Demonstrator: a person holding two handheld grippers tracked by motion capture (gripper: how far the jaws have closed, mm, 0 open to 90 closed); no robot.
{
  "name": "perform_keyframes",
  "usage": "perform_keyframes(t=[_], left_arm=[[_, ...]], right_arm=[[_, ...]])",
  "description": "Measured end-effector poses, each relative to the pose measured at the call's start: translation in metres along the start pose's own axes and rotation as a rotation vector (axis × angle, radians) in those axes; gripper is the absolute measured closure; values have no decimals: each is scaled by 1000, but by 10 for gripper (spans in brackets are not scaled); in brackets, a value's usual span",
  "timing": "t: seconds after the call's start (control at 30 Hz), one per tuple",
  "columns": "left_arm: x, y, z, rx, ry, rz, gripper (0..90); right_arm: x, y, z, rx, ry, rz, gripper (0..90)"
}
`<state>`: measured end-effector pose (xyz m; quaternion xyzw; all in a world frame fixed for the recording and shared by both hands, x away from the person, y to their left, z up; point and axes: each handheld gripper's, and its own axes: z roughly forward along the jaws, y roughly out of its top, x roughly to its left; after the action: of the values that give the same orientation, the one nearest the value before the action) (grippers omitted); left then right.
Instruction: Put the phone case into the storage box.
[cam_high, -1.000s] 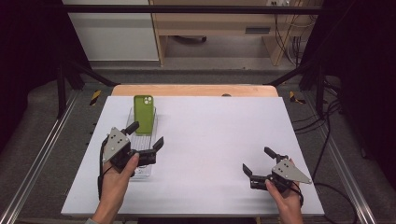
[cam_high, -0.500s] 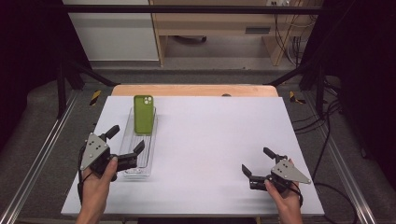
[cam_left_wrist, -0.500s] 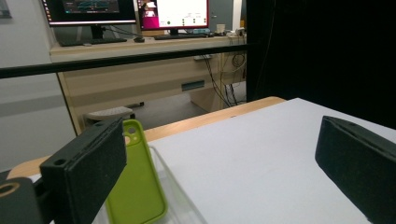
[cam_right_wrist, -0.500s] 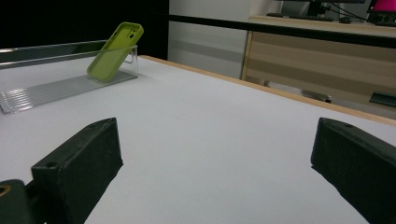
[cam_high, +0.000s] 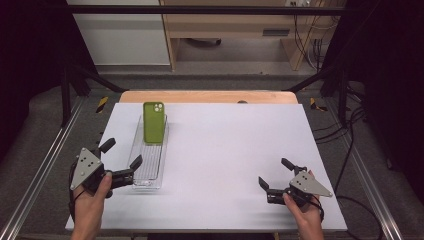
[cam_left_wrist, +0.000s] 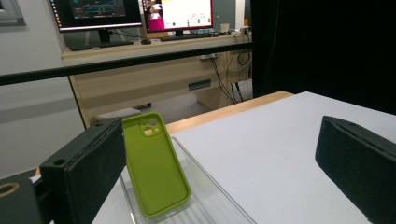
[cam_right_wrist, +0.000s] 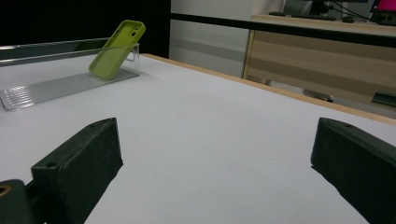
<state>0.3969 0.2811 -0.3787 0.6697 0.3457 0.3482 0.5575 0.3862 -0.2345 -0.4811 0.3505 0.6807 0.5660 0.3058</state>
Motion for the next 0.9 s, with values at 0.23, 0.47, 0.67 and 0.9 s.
perform_keyframes(t=[0.23,0.47,0.67,0.9], left_arm=[[7,-6,-5,2,18,-10,14],[15,-16,-11,8,28,-14,14],[18,-24,-15,10,37,-24,14],[20,-31,-17,13,39,-31,15]], right_arm=[[0,0,0,1,1,-1,21],[0,0,0,2,0,-1,21],[0,-1,0,2,2,-3,21],[0,-1,0,3,3,-5,21]])
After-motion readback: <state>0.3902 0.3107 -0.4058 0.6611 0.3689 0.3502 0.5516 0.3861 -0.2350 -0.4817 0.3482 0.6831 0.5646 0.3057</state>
